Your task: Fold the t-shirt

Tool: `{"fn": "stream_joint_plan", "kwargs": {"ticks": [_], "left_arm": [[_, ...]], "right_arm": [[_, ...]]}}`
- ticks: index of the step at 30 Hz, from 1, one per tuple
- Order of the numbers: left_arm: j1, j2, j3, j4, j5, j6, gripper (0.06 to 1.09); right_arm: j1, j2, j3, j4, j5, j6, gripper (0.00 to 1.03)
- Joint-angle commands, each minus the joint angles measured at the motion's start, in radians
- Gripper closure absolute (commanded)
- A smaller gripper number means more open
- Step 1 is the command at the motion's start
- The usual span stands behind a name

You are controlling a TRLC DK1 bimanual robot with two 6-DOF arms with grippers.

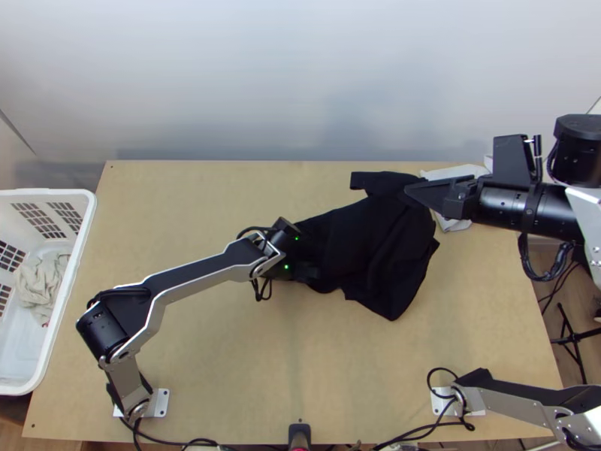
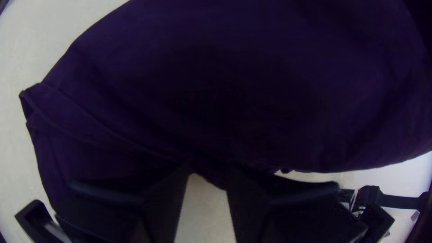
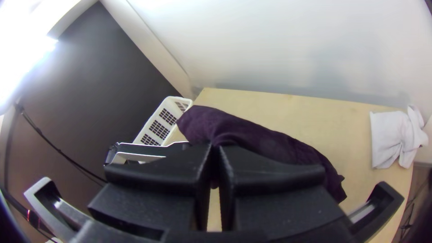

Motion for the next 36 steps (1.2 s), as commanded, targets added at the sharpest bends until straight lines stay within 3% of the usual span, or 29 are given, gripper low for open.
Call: {"fn": "stream_joint_plan", "kwargs": {"ticks": [1,8,19,27,36], "left_arm": [[-0.017,-0.035,-0.035,0.005,-0.065,0.008,0.99],[0.021,-0.055,-0.075,0.001,-0.069,0.038,1.00],[0.186,-0.267,-0.078,-0.046,-0.053,0.092,1.03],[0.373,-0.371,0.221,-0.296,0.007,0.113,1.04],[0.802,-0.397,0.497,-0.364,0.163,0.124,1.05]], "right_arm": [[-0.009,-0.002,-0.001,0.000,0.002,0.001,1.00],[-0.009,0.000,0.004,0.000,0.002,-0.001,1.00],[-0.010,0.009,0.010,0.008,0.002,-0.001,1.00],[-0.038,0.016,0.018,0.019,0.002,-0.005,1.00],[-0.167,0.029,0.087,0.071,0.002,-0.002,1.00]]}}
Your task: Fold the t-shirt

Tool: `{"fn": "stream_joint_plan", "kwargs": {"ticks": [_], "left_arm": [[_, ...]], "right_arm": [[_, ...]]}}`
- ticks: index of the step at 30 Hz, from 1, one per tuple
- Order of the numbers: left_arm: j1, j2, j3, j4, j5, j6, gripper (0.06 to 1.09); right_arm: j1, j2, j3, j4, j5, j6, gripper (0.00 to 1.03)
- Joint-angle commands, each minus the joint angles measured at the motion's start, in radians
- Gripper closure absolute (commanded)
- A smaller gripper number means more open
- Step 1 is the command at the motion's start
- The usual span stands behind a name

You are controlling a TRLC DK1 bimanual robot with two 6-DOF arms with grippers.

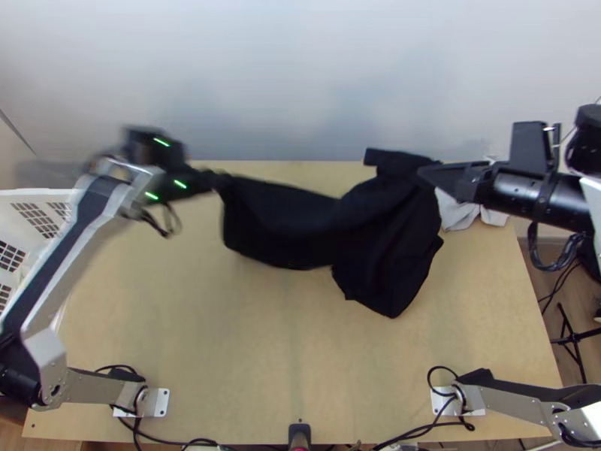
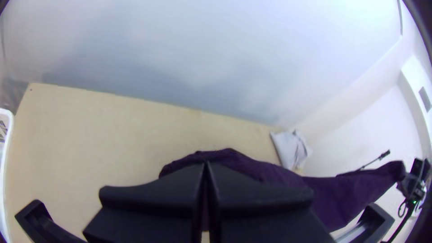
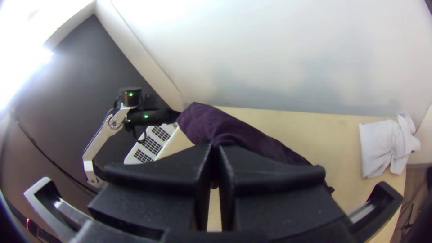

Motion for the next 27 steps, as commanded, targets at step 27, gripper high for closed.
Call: {"fn": "stream_joint_plan", "kwargs": {"ticks": [27], "left_arm": [[0.499,-0.190,0.038,0.040,0.609,-0.196,1.04]], "right_arm": [[-0.017,0.141,0.203,0.215,-0.022,0.162,1.00]]}}
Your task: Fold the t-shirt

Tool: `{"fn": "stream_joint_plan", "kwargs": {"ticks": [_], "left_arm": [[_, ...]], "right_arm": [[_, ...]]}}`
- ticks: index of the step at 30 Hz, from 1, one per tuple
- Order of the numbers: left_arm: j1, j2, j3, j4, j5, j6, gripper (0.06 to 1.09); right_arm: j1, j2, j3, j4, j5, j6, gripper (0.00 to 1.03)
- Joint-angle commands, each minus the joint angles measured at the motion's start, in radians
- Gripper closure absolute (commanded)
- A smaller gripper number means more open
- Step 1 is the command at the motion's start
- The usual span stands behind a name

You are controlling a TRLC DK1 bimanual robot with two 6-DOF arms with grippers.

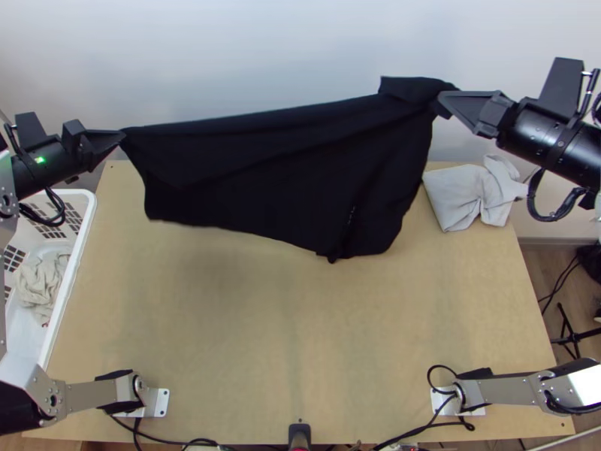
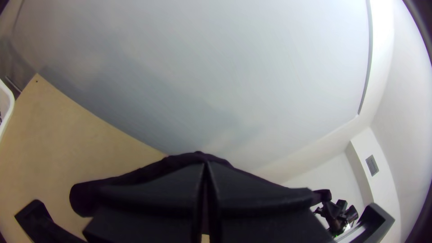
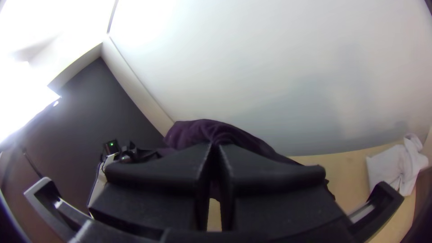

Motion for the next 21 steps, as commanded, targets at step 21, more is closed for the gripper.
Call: {"fn": "stream_joint_plan", "kwargs": {"ticks": [21], "left_arm": [[-0.139,-0.521,-0.227,0.195,0.056,-0.012,1.05]], "right_arm": [[-0.178,-0.406,0.077,-0.056,-0.121,-0.008,1.00]]}}
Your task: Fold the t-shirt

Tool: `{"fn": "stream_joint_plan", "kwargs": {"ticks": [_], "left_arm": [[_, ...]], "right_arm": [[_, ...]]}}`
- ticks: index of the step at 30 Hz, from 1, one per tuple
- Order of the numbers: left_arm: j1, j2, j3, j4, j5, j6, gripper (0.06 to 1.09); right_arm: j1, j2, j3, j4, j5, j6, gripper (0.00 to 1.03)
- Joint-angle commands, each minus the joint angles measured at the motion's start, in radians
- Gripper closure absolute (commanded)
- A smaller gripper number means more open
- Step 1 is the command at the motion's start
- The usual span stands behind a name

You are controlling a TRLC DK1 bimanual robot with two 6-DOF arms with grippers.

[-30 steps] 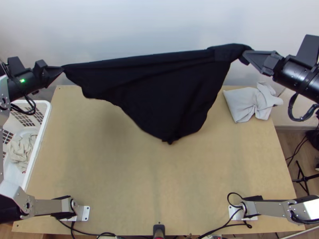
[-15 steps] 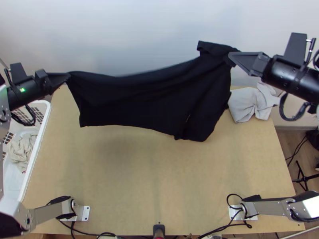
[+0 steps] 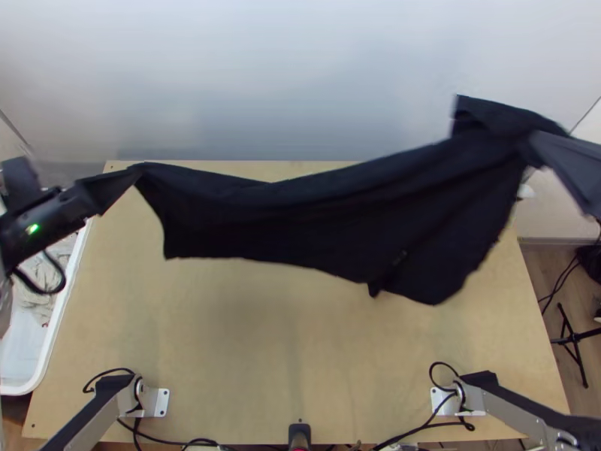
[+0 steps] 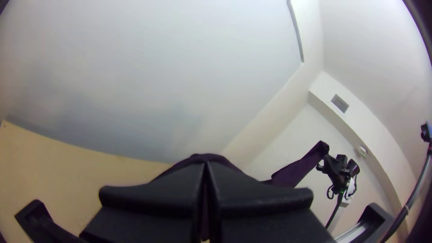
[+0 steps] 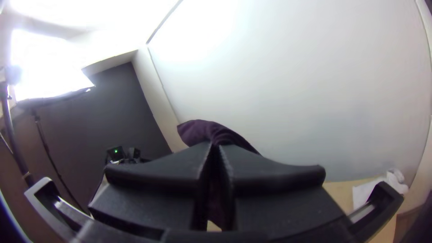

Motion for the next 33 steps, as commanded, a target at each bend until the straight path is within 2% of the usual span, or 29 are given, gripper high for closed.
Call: {"fn": "stream_joint_plan", "kwargs": {"ticks": [1,3,5,6,10,19,23,25,27,28,30,31,33], "left_arm": [[0.017,-0.151,-0.024,0.080,-0.004,-0.065,1.04],[0.032,-0.193,-0.048,0.085,-0.002,-0.069,1.05],[0.032,-0.228,-0.111,0.083,-0.002,-0.121,1.05],[0.032,-0.242,-0.153,0.068,0.001,-0.150,1.04],[0.009,-0.300,-0.355,-0.037,-0.002,-0.154,1.05],[-0.031,-0.308,-0.648,-0.046,-0.068,-0.133,1.05],[-0.057,-0.275,-0.765,-0.006,-0.083,-0.135,1.04],[-0.062,-0.246,-0.823,0.040,-0.136,-0.135,1.04],[-0.077,-0.177,-0.832,0.062,-0.263,-0.104,1.03],[-0.098,-0.122,-0.823,0.049,-0.310,-0.055,0.97],[-0.091,-0.025,-0.800,0.042,-0.346,0.007,0.79],[-0.069,0.011,-0.786,0.045,-0.347,0.033,0.74],[-0.029,0.067,-0.765,0.077,-0.347,0.068,0.74]], "right_arm": [[-0.113,-0.123,0.040,0.047,-0.054,0.090,1.00],[-0.136,-0.138,0.028,0.047,-0.057,0.119,1.00],[-0.156,-0.160,-0.036,0.047,-0.071,0.137,1.00],[-0.158,-0.170,-0.081,0.047,-0.072,0.137,1.00],[-0.156,-0.193,-0.285,0.056,-0.091,0.146,1.00],[-0.014,-0.178,-0.767,0.199,-0.080,0.157,1.00],[0.054,-0.120,-0.874,0.238,-0.048,0.090,1.00],[0.083,-0.103,-0.931,0.278,-0.026,0.070,1.00],[0.118,-0.089,-0.992,0.327,-0.008,0.068,1.00],[0.129,-0.078,-1.017,0.353,0.001,0.068,1.00],[0.138,-0.060,-1.038,0.386,0.004,0.067,1.00],[0.138,-0.049,-1.043,0.404,0.004,0.067,1.00],[0.137,-0.026,-1.043,0.427,0.007,0.067,1.00]]}}
